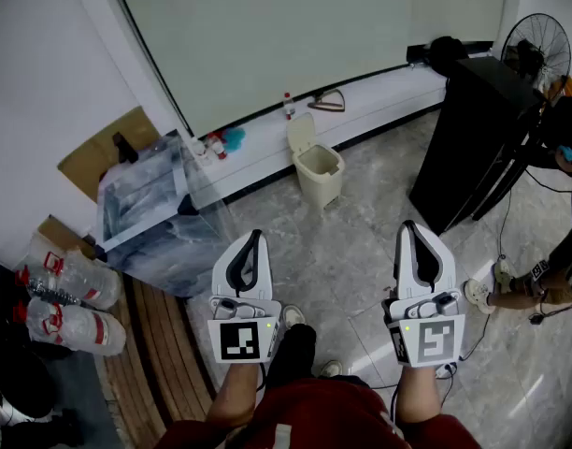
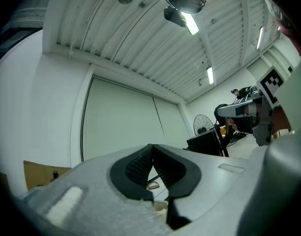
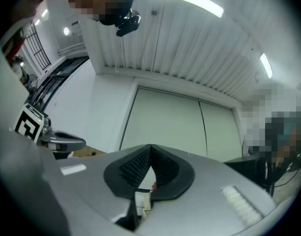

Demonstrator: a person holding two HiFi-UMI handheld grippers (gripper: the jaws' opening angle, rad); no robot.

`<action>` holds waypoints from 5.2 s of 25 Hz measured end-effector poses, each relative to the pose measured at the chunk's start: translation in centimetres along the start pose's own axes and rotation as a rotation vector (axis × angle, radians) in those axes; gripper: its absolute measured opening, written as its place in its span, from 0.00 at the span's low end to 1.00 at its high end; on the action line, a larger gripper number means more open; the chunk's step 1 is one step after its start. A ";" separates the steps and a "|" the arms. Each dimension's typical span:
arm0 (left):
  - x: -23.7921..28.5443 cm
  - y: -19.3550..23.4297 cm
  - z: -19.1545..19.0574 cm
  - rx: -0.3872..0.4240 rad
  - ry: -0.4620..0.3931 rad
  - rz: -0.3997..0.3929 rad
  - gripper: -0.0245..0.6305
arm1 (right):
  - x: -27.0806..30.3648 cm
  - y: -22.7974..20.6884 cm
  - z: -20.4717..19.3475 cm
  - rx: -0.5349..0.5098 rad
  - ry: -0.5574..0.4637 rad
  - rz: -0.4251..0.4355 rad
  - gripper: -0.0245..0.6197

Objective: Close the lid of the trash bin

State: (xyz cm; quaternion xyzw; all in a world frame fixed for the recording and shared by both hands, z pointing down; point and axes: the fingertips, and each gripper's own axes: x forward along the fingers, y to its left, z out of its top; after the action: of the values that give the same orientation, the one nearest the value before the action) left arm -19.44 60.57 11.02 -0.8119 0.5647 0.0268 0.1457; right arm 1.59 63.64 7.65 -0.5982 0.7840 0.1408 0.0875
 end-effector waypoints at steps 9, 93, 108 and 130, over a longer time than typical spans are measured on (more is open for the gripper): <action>-0.9 -1.0 0.8 0.009 0.011 0.016 0.03 | -1.5 -1.1 -0.2 -0.030 0.026 -0.024 0.04; 58.0 17.5 -20.6 -0.042 0.091 -0.029 0.03 | 54.6 -19.5 -27.8 0.022 0.172 -0.042 0.04; 67.1 15.2 -25.1 -0.016 0.175 0.003 0.03 | 61.9 -25.7 -35.1 0.062 0.253 0.049 0.04; 72.0 18.5 -48.8 -0.087 0.484 -0.115 0.03 | 70.7 -18.5 -51.4 0.095 0.505 0.181 0.04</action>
State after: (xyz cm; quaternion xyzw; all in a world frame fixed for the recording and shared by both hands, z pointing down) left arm -16.50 -23.85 38.83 -0.8308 0.5345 -0.1524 -0.0277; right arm 2.01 -22.20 32.48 -0.5371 0.8370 -0.0427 -0.0956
